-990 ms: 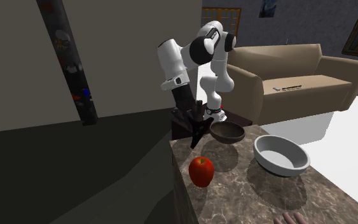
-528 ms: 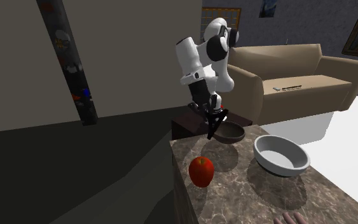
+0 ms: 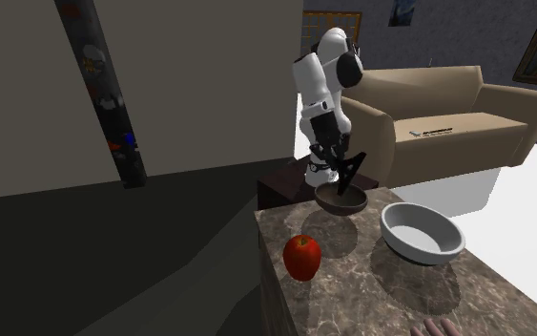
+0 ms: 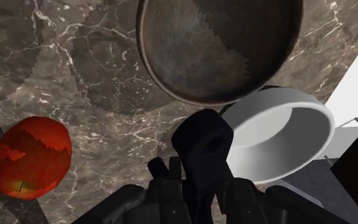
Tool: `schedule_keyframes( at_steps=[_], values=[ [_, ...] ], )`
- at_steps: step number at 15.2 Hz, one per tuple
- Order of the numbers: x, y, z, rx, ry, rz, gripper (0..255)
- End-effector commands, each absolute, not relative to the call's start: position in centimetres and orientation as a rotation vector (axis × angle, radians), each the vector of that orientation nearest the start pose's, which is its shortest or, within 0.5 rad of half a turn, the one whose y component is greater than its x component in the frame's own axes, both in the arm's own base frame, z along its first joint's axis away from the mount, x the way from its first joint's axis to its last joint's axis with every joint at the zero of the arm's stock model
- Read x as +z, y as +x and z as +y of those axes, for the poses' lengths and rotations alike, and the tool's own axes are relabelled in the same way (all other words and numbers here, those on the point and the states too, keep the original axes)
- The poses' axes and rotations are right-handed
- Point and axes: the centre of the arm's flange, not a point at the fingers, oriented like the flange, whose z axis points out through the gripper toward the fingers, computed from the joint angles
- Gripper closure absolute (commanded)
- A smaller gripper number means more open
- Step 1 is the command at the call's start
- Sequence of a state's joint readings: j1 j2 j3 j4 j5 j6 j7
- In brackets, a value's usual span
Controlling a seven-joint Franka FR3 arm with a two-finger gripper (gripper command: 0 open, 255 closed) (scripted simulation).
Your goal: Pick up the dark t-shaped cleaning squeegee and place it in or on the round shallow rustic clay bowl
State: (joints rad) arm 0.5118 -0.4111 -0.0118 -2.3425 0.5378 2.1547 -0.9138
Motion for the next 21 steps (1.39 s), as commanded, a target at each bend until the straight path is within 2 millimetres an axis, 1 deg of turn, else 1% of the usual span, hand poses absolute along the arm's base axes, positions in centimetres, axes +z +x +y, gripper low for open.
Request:
schedule_keyframes(
  at_steps=[1, 3, 18, 21],
  values=[
    [51.8, 35.6, 23.2, -0.428, -2.242, -1.472, 255],
    [51.9, 33.0, 23.5, -0.428, -2.242, -1.472, 255],
    [44.0, 33.0, 23.5, -0.428, -2.242, -1.472, 255],
    [44.0, 33.0, 23.5, -0.428, -2.242, -1.472, 255]
  ],
)
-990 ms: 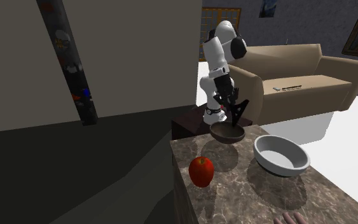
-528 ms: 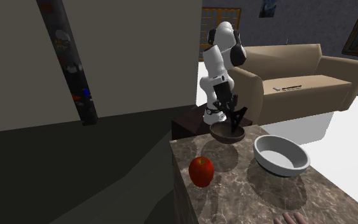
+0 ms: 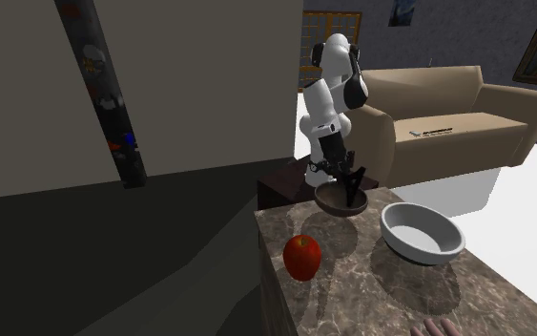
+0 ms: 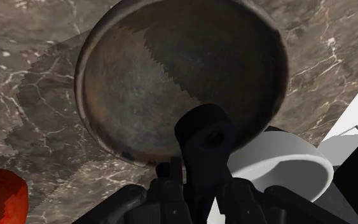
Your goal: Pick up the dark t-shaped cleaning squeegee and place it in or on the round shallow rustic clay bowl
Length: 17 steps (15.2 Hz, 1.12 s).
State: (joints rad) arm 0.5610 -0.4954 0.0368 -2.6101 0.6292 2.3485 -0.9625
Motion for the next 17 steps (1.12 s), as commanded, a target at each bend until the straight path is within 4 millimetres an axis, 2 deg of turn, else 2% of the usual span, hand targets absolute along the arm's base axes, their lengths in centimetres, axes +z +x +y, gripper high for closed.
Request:
schedule_keyframes(
  at_steps=[1, 5, 6, 11, 15, 17],
  values=[
    [44.0, 33.0, 23.5, -0.428, -2.242, -1.472, 255],
    [44.0, 33.0, 23.5, -0.428, -2.242, -1.472, 255],
    [44.0, 33.0, 23.5, -0.428, -2.242, -1.472, 0],
    [44.0, 33.0, 23.5, -0.428, -2.242, -1.472, 0],
    [48.3, 32.9, 21.0, -0.428, -2.242, -1.472, 0],
    [48.3, 32.9, 21.0, -0.428, -2.242, -1.472, 0]
  ],
)
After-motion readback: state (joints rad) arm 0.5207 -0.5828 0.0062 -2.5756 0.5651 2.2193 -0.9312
